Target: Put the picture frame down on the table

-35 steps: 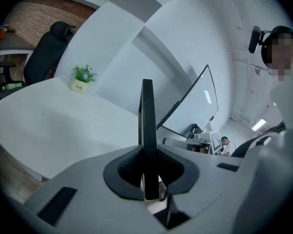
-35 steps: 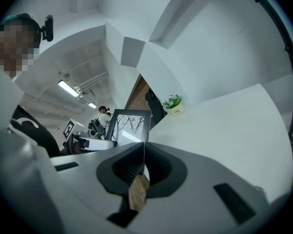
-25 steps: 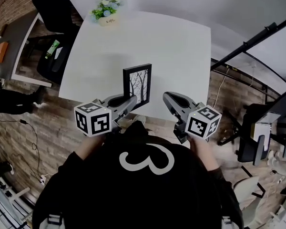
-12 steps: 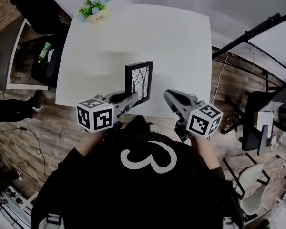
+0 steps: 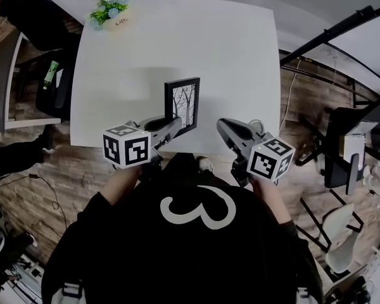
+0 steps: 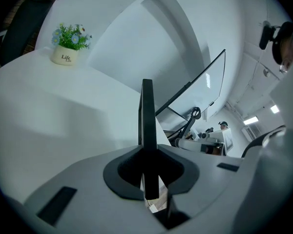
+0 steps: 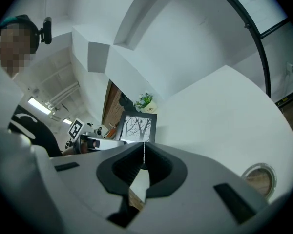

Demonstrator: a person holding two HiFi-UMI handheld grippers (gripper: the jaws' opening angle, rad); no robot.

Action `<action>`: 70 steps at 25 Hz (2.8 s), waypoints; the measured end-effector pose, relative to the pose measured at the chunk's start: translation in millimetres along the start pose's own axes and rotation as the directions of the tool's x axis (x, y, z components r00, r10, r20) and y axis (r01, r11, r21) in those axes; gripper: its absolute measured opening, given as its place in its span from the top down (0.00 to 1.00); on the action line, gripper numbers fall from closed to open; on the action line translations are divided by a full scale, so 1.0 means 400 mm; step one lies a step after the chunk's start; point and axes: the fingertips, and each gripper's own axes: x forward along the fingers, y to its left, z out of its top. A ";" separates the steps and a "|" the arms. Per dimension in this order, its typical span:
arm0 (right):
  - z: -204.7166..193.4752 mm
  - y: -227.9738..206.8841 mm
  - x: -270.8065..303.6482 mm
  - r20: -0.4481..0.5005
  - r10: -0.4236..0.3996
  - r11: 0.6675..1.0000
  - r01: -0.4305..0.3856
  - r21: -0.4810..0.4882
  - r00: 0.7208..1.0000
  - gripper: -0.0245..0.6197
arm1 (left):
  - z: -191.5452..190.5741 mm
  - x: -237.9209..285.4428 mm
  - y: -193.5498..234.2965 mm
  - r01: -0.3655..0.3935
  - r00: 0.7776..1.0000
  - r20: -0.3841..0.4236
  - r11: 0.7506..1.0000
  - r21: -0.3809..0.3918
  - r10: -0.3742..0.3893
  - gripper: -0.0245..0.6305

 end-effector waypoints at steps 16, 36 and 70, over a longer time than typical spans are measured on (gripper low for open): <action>-0.013 -0.024 0.003 0.015 -0.045 0.998 0.044 0.048 0.999 0.92 | -0.006 0.050 0.059 -0.005 0.998 -0.058 1.000 -0.028 0.003 0.88; -0.023 -0.042 0.010 0.008 -0.048 0.996 0.047 0.076 0.999 0.92 | -0.001 0.086 0.087 -0.004 0.997 -0.076 0.998 -0.067 -0.001 0.88; -0.016 -0.064 0.014 -0.002 -0.043 0.994 0.043 0.102 0.999 0.92 | 0.033 0.120 0.132 -0.059 0.997 -0.058 0.991 -0.121 0.052 0.86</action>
